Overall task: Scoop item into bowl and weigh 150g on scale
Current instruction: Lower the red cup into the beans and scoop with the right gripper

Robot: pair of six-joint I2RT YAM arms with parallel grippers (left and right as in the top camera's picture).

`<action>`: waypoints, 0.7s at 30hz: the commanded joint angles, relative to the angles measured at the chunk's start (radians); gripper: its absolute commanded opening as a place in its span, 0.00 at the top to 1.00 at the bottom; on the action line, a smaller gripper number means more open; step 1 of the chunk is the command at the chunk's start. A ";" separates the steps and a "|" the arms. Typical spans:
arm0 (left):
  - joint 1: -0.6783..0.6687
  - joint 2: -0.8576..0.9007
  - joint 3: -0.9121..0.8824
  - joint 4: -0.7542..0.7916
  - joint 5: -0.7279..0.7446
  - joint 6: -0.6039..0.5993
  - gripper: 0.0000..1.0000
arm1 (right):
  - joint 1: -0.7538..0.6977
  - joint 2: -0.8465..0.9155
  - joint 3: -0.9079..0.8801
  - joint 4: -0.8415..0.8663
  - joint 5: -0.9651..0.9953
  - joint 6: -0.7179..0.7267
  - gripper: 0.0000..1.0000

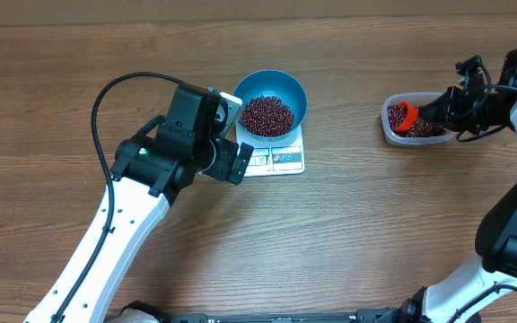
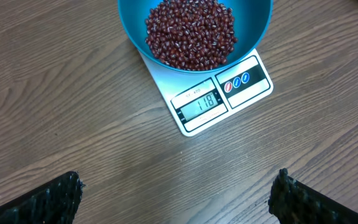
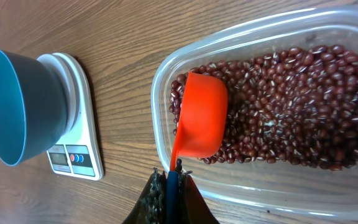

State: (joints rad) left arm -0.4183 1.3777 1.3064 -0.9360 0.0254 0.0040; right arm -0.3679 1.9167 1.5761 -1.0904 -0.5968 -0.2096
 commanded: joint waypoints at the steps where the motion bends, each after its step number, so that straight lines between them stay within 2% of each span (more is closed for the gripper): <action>1: -0.001 0.008 0.013 0.002 -0.003 0.019 0.00 | -0.005 0.017 -0.006 0.007 -0.039 -0.002 0.97; 21: -0.001 0.008 0.013 0.002 -0.003 0.019 0.00 | -0.089 0.017 -0.006 -0.033 -0.146 -0.051 0.96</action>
State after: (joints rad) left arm -0.4183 1.3777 1.3064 -0.9360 0.0254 0.0040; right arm -0.4385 1.9263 1.5761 -1.1202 -0.6987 -0.2375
